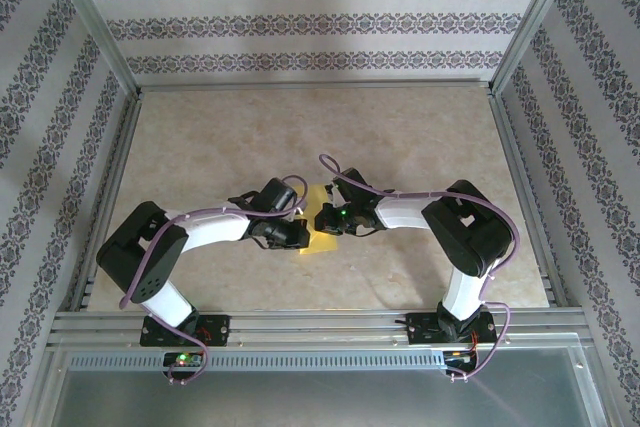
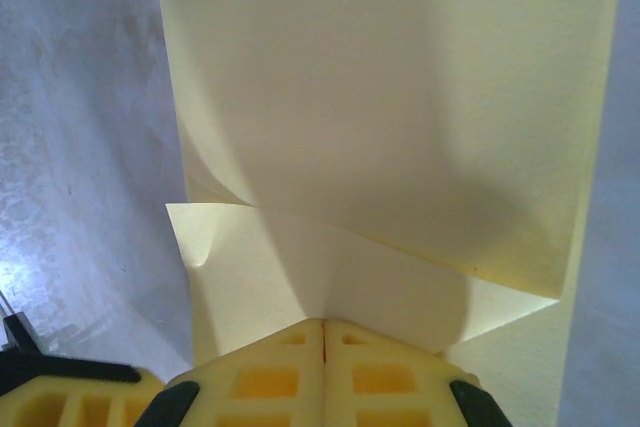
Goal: Fold a paper plane with a square sheet of paper (fold left side to right side)
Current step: Fold the triangle a second time at the center of the table.
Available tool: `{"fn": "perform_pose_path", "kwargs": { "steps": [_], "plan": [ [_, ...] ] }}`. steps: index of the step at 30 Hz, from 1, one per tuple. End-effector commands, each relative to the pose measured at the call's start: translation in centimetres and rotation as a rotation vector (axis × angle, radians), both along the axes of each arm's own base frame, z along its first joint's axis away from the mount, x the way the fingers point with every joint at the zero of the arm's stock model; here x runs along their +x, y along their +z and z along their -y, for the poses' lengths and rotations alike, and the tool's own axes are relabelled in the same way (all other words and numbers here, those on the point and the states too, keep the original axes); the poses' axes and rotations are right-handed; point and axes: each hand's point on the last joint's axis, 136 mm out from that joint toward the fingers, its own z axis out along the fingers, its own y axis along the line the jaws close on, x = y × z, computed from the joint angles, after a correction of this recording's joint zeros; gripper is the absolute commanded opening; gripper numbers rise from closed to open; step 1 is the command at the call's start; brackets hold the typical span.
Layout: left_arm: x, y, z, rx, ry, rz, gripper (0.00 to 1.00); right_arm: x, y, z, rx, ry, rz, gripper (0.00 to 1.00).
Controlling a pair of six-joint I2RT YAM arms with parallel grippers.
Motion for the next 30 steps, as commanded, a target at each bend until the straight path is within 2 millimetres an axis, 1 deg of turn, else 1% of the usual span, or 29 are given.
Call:
{"fn": "perform_pose_path", "kwargs": {
  "steps": [1,3,10,18,22,27,30],
  "plan": [
    [0.6,2.4,1.8,-0.086,-0.015,0.016,0.0,-0.7,-1.9,1.1,-0.056,0.0,-0.035,0.0],
    [0.9,2.4,2.0,-0.092,-0.016,0.02,0.0,-0.7,-1.9,1.1,-0.056,-0.002,-0.035,0.0],
    [2.0,0.8,1.8,-0.056,-0.006,0.012,0.0,-0.9,-2.1,1.1,-0.06,-0.007,-0.044,0.0],
    [2.5,-0.5,1.7,-0.027,-0.013,0.005,0.0,-1.1,-2.3,1.3,-0.065,-0.009,-0.048,0.0],
    [2.1,-1.5,1.2,-0.001,-0.013,-0.012,0.0,-1.1,-2.3,1.3,-0.068,-0.009,-0.047,0.0],
    [1.2,-2.5,0.4,0.025,-0.013,-0.043,0.0,-1.0,-2.4,1.3,-0.069,-0.009,-0.049,0.0],
    [0.7,-2.7,0.0,0.033,-0.01,-0.053,0.0,-1.0,-2.5,1.2,-0.071,-0.007,-0.052,0.0]
  ]
}}
